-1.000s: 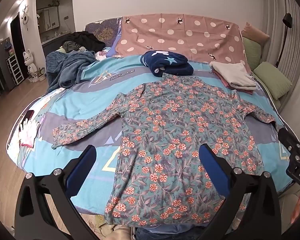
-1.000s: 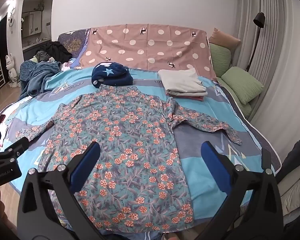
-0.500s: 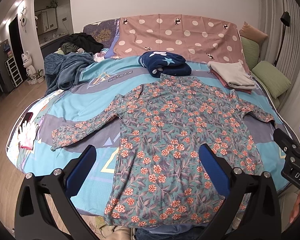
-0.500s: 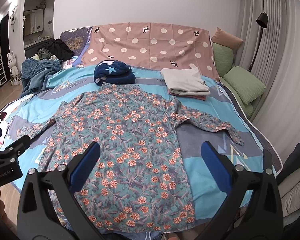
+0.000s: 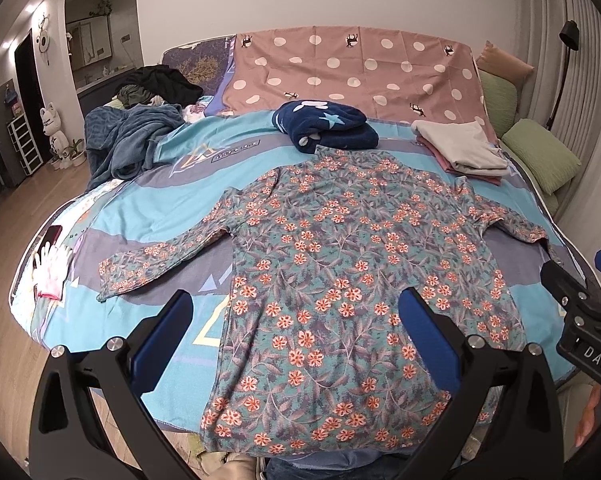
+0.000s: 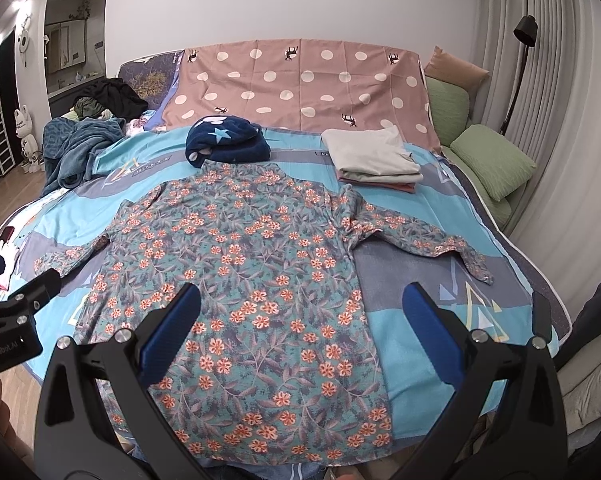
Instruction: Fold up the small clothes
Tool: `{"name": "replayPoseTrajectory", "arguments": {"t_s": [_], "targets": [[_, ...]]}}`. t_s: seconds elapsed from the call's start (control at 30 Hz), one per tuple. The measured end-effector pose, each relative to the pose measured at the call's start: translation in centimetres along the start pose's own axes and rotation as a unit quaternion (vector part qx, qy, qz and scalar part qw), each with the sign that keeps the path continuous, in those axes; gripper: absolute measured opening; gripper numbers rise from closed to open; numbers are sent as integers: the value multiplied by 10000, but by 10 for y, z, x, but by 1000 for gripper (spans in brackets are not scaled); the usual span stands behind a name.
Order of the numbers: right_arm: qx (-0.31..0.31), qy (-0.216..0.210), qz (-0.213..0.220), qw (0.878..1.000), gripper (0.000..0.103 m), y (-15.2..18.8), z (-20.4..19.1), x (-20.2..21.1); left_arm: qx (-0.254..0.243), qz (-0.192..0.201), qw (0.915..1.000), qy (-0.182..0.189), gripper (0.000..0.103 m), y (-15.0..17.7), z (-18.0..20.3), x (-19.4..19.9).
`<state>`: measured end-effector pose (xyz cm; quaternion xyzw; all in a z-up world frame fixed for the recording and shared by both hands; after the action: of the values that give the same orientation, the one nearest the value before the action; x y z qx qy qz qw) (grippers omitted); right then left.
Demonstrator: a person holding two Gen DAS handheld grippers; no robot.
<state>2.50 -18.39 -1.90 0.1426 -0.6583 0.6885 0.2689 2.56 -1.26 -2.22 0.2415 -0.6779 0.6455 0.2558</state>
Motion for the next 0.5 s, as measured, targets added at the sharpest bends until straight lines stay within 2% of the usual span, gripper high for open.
{"name": "replayPoseTrajectory", "arguments": {"t_s": [0.13,0.37,0.5], "targets": [[-26,-12,-45,10000,101,1,2,-6,24,-109,9999,-37,102,1,-1,-5],[-63,-130,-99,9998,101,0,0,-17,58,-9,9998,-175,102,2,-1,-13],[-51,-120,-195,9997,101,4,0,-30,43,-87,9996,-248,102,3,-2,-21]]}}
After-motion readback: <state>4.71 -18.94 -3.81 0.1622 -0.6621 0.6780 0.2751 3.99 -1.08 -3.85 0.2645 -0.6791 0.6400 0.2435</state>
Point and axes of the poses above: each gripper's, at about its wrist camera, not at the fingertips, and x roughly against the way its jaws point, z to its right, y to its underside, the point moved 3 cm from there along -x, roughly the way its jaws point, and after that the axes turned 4 degrees about z, right-handed, at the moved point
